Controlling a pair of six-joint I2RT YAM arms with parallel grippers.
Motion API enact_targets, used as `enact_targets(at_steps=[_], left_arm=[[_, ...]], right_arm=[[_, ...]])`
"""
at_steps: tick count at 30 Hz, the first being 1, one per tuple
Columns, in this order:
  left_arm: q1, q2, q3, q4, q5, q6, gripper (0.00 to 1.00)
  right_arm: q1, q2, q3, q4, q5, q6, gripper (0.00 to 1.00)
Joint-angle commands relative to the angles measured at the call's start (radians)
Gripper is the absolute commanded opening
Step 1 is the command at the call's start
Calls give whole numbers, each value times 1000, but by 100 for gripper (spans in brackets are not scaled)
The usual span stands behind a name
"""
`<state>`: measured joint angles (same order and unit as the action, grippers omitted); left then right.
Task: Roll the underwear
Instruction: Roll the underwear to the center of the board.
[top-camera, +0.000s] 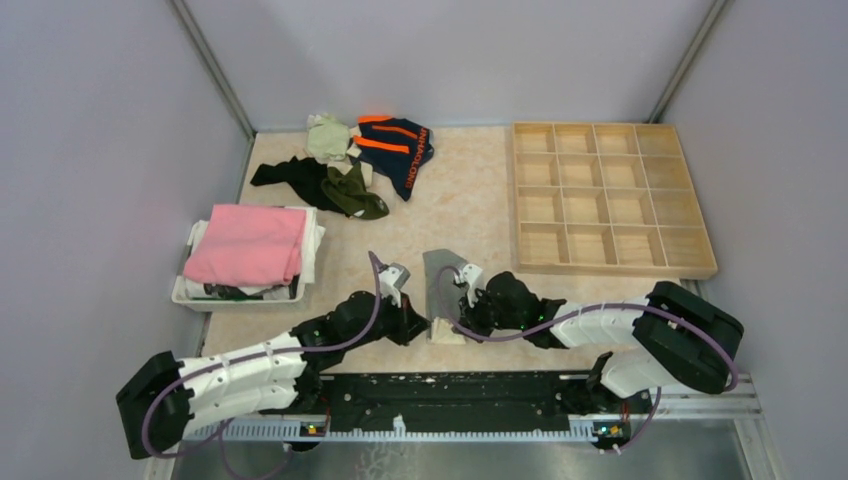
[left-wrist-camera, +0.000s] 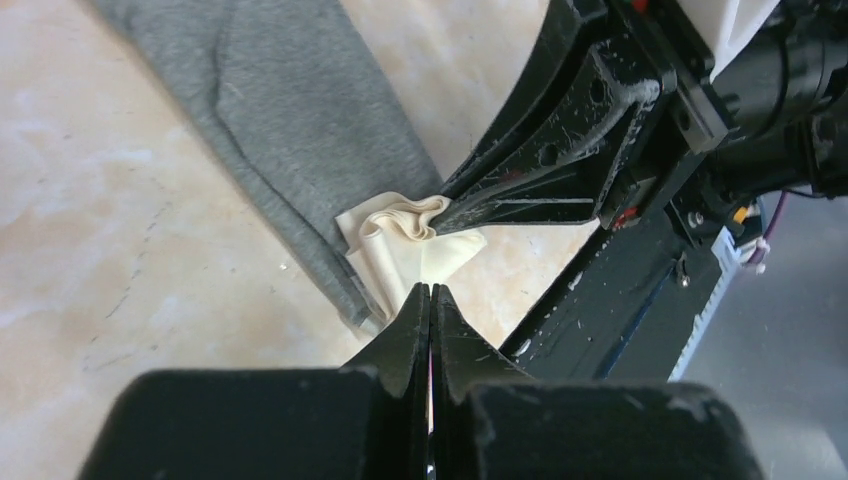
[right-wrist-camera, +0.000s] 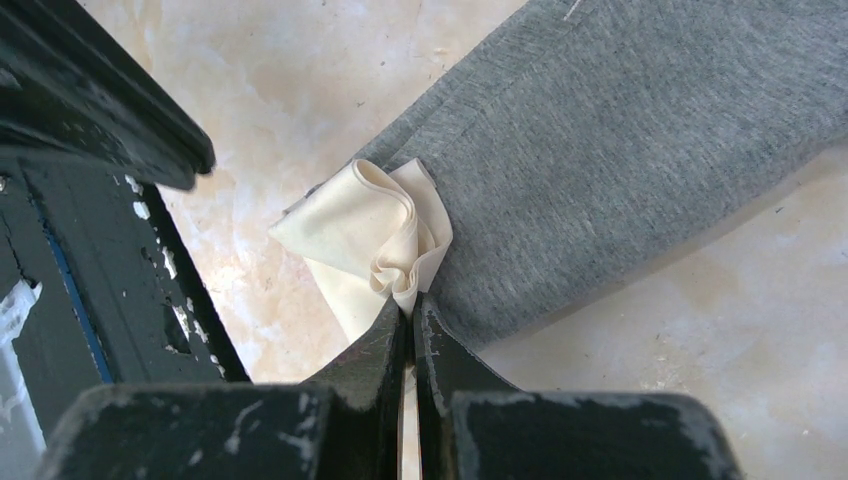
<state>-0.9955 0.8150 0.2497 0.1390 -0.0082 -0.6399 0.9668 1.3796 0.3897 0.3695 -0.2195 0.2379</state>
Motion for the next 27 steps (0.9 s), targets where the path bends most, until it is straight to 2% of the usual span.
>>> enact_targets(at_steps=[1, 10, 15, 27], left_arm=[[-5, 105, 22, 153, 132, 77, 0], [-14, 298, 60, 274, 122, 96, 0], [-14, 333, 66, 325, 113, 86, 0], [-14, 411, 26, 328, 68, 61, 0]], right_arm=[[-19, 7, 34, 15, -25, 8, 0], [-28, 12, 36, 16, -45, 18, 1], [-30, 13, 41, 8, -50, 18, 1], [-30, 15, 49, -8, -55, 19, 3]])
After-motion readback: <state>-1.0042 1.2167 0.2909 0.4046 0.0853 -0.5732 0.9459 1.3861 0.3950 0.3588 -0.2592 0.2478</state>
